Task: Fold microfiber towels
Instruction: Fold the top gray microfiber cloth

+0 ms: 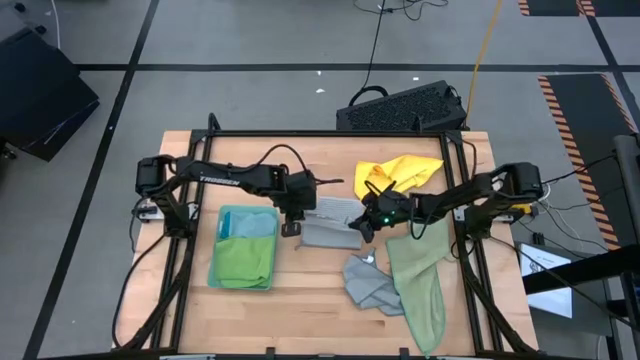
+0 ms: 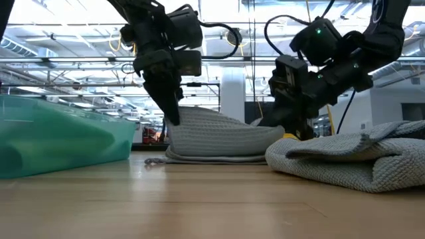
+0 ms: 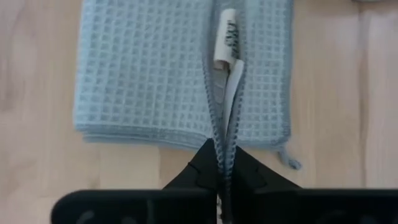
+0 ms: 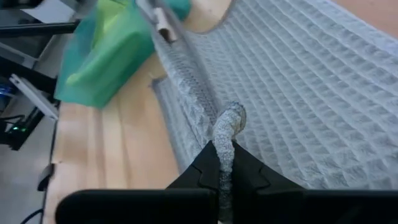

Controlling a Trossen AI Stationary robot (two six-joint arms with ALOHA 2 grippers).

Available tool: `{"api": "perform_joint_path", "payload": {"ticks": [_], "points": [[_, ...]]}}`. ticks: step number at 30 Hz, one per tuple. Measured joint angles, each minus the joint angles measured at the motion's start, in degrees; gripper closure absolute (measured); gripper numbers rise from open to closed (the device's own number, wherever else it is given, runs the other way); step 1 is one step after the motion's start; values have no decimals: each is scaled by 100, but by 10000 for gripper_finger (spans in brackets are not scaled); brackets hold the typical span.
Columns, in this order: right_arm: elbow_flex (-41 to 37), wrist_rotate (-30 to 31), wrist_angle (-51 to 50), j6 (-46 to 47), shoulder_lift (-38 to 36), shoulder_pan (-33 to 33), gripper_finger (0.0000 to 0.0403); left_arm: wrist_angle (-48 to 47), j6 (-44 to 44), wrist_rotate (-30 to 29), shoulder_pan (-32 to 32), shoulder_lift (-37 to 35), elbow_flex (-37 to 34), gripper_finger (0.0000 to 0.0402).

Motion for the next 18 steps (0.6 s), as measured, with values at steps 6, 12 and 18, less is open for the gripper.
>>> {"api": "perform_joint_path", "payload": {"ticks": [6, 12, 18], "points": [[2, -30, -144, -240, 26, 2, 399, 63, 23, 338, -140, 80, -1, 389], [-3, -29, -218, -250, 25, 44, 399, 239, 110, 292, -343, 183, -13, 391], [-5, -43, -267, -396, 25, 94, 377, 300, -27, 89, -360, 216, -14, 382]]}}
